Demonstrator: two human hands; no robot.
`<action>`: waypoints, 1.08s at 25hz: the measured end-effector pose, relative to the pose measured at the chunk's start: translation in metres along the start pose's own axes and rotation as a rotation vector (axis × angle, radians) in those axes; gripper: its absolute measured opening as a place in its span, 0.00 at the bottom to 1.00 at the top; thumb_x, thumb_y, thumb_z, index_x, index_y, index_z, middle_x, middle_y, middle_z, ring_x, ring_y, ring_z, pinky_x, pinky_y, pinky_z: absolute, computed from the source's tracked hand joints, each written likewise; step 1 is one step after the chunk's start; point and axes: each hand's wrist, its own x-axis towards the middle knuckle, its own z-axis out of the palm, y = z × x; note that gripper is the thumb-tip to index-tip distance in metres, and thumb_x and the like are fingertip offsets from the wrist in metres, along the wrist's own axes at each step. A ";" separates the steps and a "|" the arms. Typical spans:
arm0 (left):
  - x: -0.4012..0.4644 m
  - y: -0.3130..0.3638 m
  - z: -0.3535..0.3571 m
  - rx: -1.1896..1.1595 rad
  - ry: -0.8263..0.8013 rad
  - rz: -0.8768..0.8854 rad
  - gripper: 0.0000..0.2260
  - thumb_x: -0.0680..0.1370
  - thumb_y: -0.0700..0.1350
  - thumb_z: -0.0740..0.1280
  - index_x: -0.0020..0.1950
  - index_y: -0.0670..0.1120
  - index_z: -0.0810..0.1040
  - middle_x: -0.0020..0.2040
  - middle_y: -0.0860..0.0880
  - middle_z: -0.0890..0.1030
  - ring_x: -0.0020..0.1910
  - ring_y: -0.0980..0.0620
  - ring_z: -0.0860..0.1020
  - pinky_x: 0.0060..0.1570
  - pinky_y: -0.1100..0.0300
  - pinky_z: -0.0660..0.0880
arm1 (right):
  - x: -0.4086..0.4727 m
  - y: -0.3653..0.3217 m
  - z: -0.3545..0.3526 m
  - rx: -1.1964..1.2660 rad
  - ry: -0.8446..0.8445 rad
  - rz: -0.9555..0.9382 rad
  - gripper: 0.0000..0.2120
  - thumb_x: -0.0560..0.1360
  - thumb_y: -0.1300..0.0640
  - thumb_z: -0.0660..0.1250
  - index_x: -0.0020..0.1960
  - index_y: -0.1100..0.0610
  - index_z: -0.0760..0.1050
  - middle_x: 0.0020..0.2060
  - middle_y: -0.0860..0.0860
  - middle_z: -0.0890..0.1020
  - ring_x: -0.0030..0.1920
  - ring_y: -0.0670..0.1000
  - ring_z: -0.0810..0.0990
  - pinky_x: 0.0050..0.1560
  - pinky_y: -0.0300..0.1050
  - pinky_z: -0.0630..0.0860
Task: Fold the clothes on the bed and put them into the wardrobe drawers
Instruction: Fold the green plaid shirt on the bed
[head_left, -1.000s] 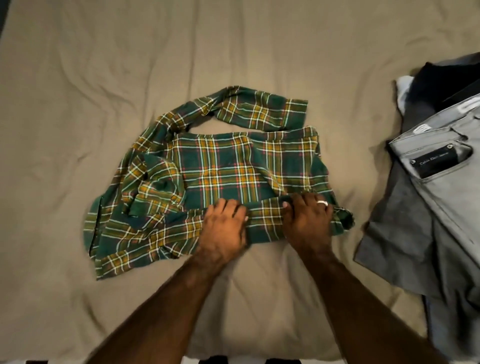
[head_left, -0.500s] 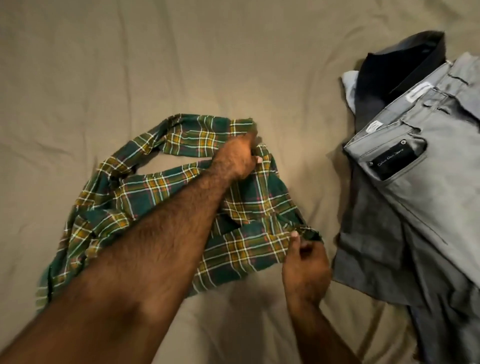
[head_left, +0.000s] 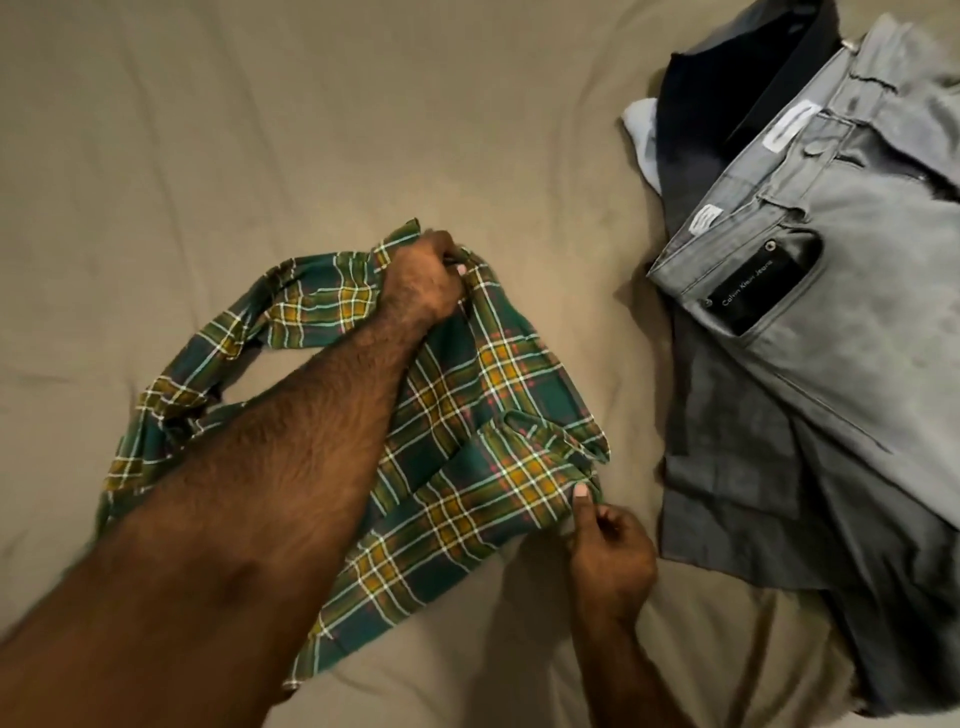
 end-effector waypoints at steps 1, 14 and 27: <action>0.000 0.002 0.001 0.001 -0.007 0.022 0.08 0.81 0.46 0.71 0.60 0.48 0.83 0.58 0.45 0.84 0.57 0.44 0.81 0.57 0.59 0.76 | 0.002 -0.001 0.001 -0.018 -0.037 -0.007 0.12 0.78 0.48 0.75 0.41 0.55 0.83 0.35 0.51 0.85 0.39 0.56 0.83 0.47 0.50 0.81; -0.016 0.004 0.015 -0.179 0.411 -0.091 0.10 0.83 0.46 0.68 0.62 0.43 0.80 0.53 0.44 0.84 0.52 0.48 0.80 0.53 0.54 0.81 | -0.001 -0.003 -0.017 -0.055 0.329 -0.191 0.16 0.81 0.46 0.67 0.49 0.59 0.77 0.39 0.58 0.81 0.43 0.64 0.82 0.45 0.50 0.72; -0.204 -0.039 0.041 -0.333 -0.791 0.216 0.12 0.72 0.50 0.82 0.39 0.59 0.79 0.39 0.64 0.79 0.41 0.62 0.78 0.42 0.65 0.73 | 0.067 -0.133 -0.007 -1.215 -0.930 -0.857 0.22 0.64 0.41 0.73 0.58 0.33 0.78 0.58 0.42 0.83 0.62 0.51 0.79 0.67 0.52 0.70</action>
